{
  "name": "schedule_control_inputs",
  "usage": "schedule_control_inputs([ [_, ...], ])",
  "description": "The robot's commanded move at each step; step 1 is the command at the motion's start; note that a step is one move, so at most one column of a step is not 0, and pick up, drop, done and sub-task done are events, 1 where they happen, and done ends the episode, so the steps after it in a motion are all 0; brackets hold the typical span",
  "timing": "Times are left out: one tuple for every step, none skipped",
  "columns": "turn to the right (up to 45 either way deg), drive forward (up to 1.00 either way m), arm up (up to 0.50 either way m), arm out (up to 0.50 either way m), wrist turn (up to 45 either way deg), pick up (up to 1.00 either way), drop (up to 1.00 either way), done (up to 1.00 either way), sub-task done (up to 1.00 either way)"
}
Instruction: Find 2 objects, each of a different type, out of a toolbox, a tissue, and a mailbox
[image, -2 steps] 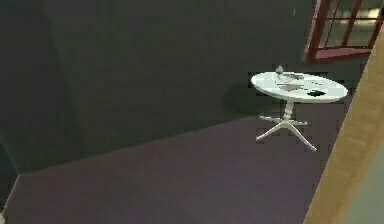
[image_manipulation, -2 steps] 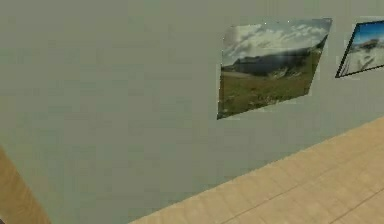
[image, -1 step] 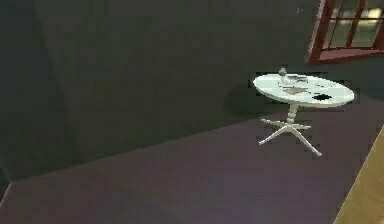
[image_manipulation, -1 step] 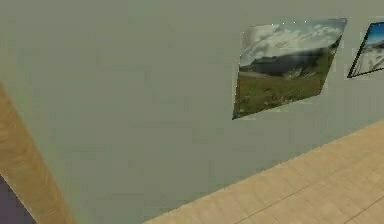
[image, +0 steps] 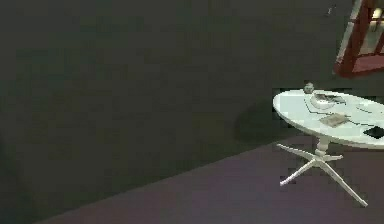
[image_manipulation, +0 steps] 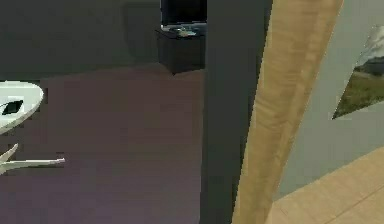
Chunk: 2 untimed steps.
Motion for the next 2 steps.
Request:
schedule_control_inputs([
  [-45.0, 0.0, 0.0, 0.0, 0.0, 0.0, 0.0, 0.0, 0.0],
  [-12.0, 0.0, 0.0, 0.0, 0.0, 0.0, 0.0, 0.0, 0.0],
])
